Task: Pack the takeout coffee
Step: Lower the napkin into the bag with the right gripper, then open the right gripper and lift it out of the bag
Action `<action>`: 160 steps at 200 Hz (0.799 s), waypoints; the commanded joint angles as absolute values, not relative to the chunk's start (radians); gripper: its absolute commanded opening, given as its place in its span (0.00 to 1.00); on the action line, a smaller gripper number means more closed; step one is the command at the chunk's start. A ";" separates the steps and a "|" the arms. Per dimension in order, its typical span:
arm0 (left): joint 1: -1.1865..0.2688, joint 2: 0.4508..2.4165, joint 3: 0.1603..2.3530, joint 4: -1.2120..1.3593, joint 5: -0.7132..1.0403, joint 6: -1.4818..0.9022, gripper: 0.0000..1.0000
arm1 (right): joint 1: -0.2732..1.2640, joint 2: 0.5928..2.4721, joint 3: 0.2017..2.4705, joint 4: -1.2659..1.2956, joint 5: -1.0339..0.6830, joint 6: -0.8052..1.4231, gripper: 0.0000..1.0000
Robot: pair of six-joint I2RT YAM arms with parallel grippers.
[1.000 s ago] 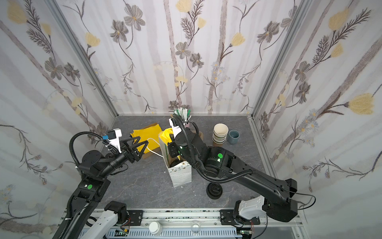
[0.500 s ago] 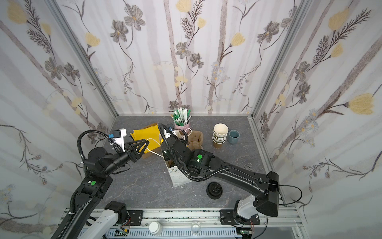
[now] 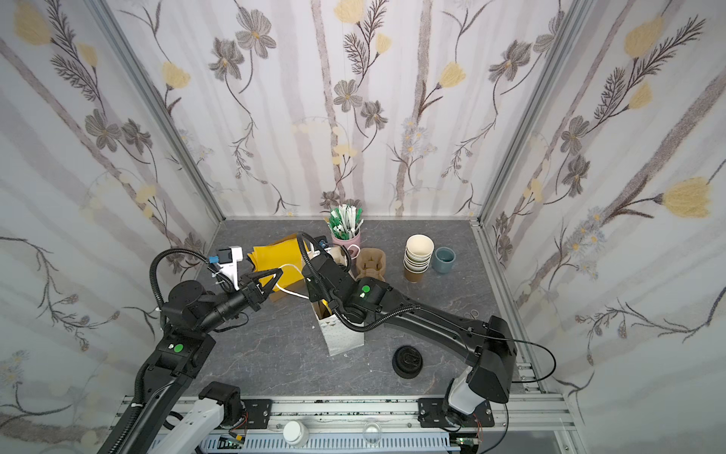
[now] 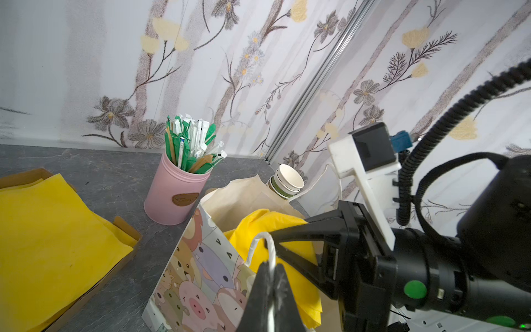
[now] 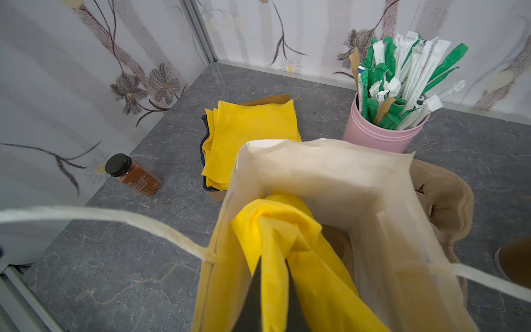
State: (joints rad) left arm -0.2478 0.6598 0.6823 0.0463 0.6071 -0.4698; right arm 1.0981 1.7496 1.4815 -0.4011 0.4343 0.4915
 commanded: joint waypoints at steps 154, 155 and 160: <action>-0.250 0.652 0.666 0.069 0.624 -0.462 0.00 | 1.048 1.799 1.442 -0.291 0.300 0.543 0.42; -0.250 0.652 0.667 0.069 0.624 -0.462 0.00 | 1.048 1.798 1.443 -0.291 0.300 0.543 0.42; -0.249 0.652 0.666 0.069 0.624 -0.462 0.00 | 1.048 1.790 1.444 -0.292 0.301 0.543 0.45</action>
